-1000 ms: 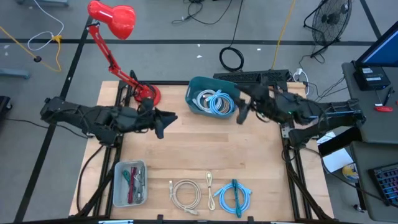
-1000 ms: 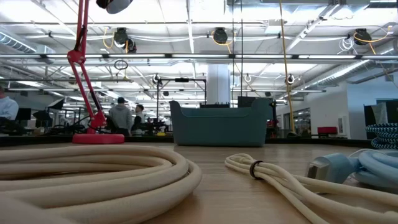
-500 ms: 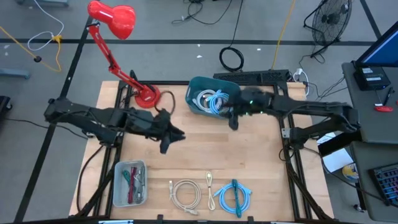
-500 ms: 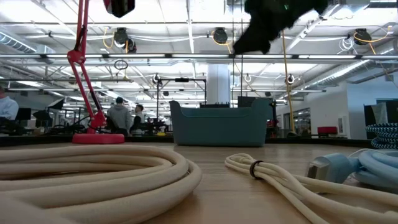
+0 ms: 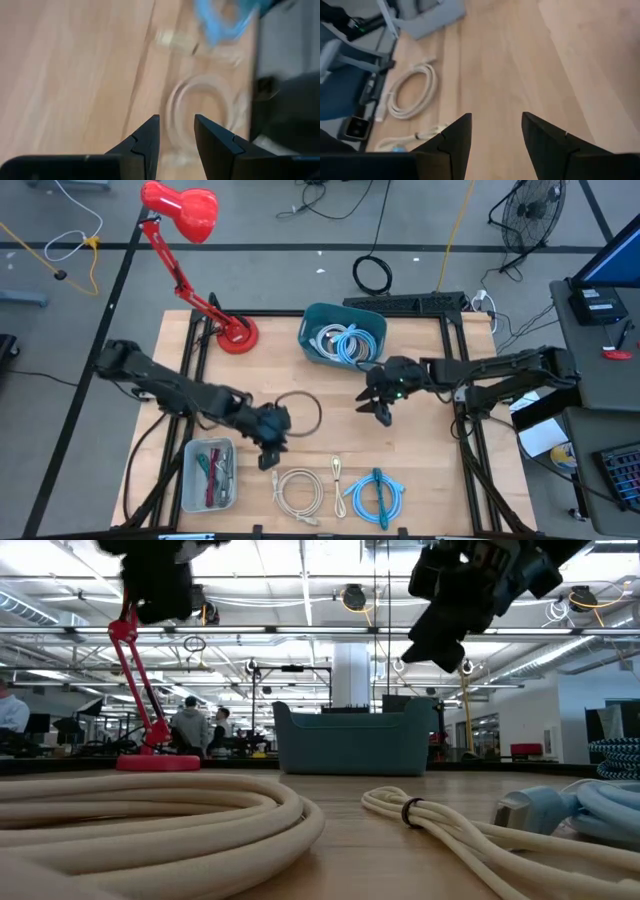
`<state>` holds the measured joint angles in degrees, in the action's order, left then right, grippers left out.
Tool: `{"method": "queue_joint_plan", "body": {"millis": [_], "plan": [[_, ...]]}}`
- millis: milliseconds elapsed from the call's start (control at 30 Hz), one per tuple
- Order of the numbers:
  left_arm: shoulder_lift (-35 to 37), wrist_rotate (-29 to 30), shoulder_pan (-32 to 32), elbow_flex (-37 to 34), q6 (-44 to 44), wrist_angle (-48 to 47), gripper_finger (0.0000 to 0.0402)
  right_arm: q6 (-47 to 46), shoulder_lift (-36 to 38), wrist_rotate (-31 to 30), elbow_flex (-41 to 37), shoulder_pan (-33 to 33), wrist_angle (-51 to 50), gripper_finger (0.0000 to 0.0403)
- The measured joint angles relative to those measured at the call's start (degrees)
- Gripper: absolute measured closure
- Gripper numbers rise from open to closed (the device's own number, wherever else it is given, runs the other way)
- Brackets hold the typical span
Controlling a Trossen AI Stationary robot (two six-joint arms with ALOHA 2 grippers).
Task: Pick & Place USB Port
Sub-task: Put the brown wire cable into the blue bin
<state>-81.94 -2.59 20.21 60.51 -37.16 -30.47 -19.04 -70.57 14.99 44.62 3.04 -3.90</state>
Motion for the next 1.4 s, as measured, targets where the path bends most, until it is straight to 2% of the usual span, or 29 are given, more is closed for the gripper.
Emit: {"method": "queue_joint_plan", "body": {"millis": [167, 367, 567, 1400], "plan": [[-5.07, -0.51, 2.99, -0.02, -1.56, -1.28, 0.0280, -0.47, 0.01, -1.56, 0.00, -1.47, 1.41, 0.0236], [-8.38, -0.42, 4.26, 0.00, -4.05, 3.34, 0.0280, -0.69, 0.01, -1.58, 0.00, -2.42, 1.55, 0.0236], [-8.82, -0.29, 4.26, 0.02, -5.38, 5.64, 0.0280, -0.88, 0.01, -1.49, 0.00, -2.46, 1.54, 0.0236], [-10.02, -1.21, 7.05, 0.01, -6.76, 2.24, 0.0280, -2.61, 0.01, -1.67, 0.00, -5.04, 1.53, 0.0236]]}}
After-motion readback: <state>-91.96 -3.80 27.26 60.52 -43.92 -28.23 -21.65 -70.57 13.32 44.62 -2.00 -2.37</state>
